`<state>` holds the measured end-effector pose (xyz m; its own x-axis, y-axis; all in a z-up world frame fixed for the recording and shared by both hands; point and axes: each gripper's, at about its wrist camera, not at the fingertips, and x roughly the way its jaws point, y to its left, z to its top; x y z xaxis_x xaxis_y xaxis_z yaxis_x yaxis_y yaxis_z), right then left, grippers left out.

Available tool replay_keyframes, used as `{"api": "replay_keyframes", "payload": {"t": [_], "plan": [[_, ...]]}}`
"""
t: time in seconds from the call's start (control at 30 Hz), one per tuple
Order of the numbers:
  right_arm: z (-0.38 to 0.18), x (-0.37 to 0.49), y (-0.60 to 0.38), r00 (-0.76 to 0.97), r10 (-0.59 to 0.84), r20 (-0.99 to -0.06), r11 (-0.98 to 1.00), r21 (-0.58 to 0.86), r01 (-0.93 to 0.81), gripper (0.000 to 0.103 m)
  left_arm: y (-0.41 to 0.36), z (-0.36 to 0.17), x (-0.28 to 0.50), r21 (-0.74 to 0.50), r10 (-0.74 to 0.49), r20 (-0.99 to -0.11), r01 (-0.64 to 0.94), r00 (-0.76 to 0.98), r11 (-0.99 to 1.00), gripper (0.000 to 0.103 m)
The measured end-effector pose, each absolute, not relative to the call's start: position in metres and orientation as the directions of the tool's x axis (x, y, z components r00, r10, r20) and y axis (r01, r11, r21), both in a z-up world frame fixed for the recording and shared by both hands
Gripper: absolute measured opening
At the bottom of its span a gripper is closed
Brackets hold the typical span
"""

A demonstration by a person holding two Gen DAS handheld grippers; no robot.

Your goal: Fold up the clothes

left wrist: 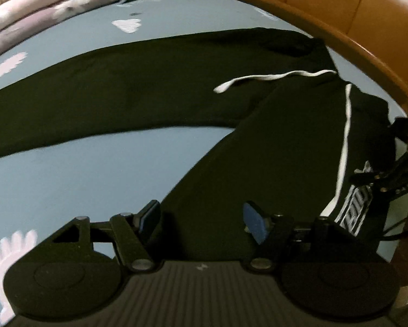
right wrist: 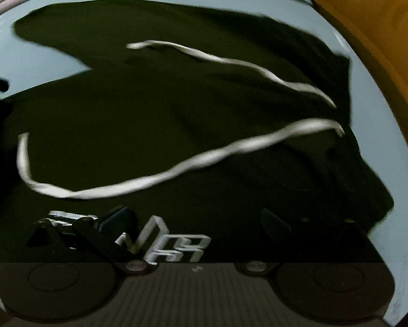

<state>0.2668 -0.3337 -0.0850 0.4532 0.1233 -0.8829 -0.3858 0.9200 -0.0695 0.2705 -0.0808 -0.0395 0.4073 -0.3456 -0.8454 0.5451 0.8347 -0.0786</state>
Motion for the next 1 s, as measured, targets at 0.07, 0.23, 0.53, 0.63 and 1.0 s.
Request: {"api": "replay_keyframes", "payload": {"t": [0.07,0.23,0.53,0.63,1.0], "plan": [[-0.083,0.270,-0.343,0.451,0.131,-0.883,0.935,-0.042,-0.353,0.103,-0.091,-0.045,0.273,-0.082,-0.349,-0.852,0.560,0.389,0.824,0.069],[-0.070,0.274,-0.352,0.495,0.149,-0.856,0.956,-0.004,-0.295,0.103,-0.113,-0.065,0.273,-0.062,-0.301,-0.907,0.613,0.295,0.787,0.071],[-0.074,0.288,-0.359,0.534,0.123,-0.836,0.975,0.001,-0.223,0.103,-0.138,-0.028,0.311,-0.026,-0.295,-0.907,0.660,0.300,0.751,0.071],[-0.088,0.288,-0.366,0.513,0.091,-0.854,0.984,-0.001,-0.177,0.103,-0.162,-0.009,0.335,-0.021,-0.331,-0.886,0.685,0.324,0.728,0.071],[-0.086,0.281,-0.377,0.526,0.165,-0.834,0.982,0.091,-0.164,0.103,-0.320,-0.014,0.418,-0.025,-0.465,-0.812,0.775,0.353,0.632,0.071]]}}
